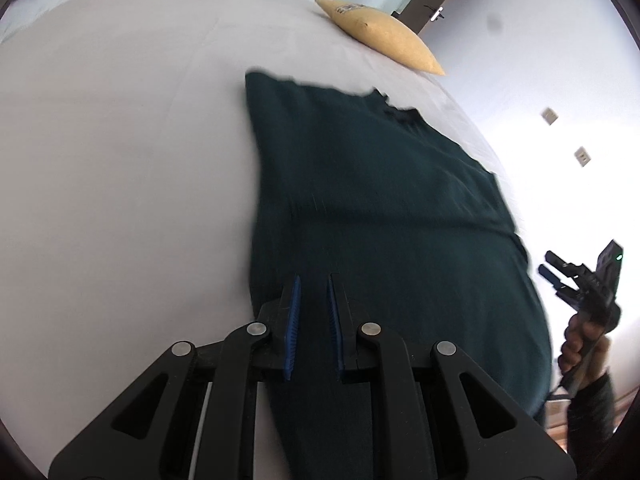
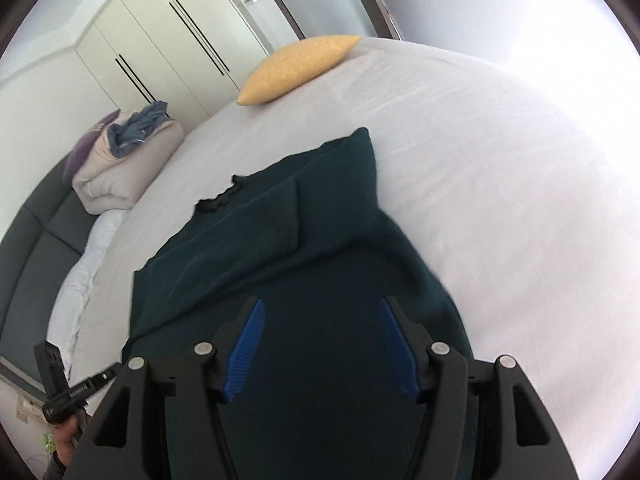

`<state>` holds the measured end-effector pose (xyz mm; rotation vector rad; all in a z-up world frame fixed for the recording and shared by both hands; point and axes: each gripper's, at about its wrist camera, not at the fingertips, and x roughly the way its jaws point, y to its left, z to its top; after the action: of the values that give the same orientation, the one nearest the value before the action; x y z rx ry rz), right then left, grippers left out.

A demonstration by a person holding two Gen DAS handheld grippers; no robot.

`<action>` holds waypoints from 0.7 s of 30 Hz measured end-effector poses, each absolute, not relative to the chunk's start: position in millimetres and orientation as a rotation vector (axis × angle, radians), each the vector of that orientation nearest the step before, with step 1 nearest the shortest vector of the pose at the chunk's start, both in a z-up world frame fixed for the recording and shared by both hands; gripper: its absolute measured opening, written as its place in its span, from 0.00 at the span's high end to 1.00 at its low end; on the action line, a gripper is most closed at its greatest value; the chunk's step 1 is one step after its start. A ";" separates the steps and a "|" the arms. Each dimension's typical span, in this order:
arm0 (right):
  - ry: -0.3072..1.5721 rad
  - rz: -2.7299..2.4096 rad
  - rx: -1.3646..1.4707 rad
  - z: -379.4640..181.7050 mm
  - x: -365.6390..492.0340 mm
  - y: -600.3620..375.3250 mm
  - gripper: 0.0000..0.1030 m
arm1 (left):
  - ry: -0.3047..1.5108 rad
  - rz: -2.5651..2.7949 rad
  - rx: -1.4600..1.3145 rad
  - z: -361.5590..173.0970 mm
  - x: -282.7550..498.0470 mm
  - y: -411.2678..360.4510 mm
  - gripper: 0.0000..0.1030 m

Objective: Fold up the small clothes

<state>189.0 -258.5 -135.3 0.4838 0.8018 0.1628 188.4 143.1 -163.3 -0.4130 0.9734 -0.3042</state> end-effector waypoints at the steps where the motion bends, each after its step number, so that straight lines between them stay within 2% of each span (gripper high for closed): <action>1: 0.798 0.168 0.486 -135.1 180.1 -257.6 0.39 | 0.978 -0.325 -0.442 -164.7 172.8 142.7 0.87; 10: 0.724 0.203 0.553 -128.1 83.6 -272.5 0.36 | 1.089 -0.392 -0.655 -180.5 58.0 153.9 0.87; 21: 0.725 0.185 0.593 -137.1 53.3 -276.1 0.36 | 1.172 -0.460 -0.817 -209.0 2.7 154.2 0.87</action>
<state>53.3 -276.1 -137.1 0.5930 0.7252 0.1849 2.7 154.2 -209.0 -0.8167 1.1724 -0.4603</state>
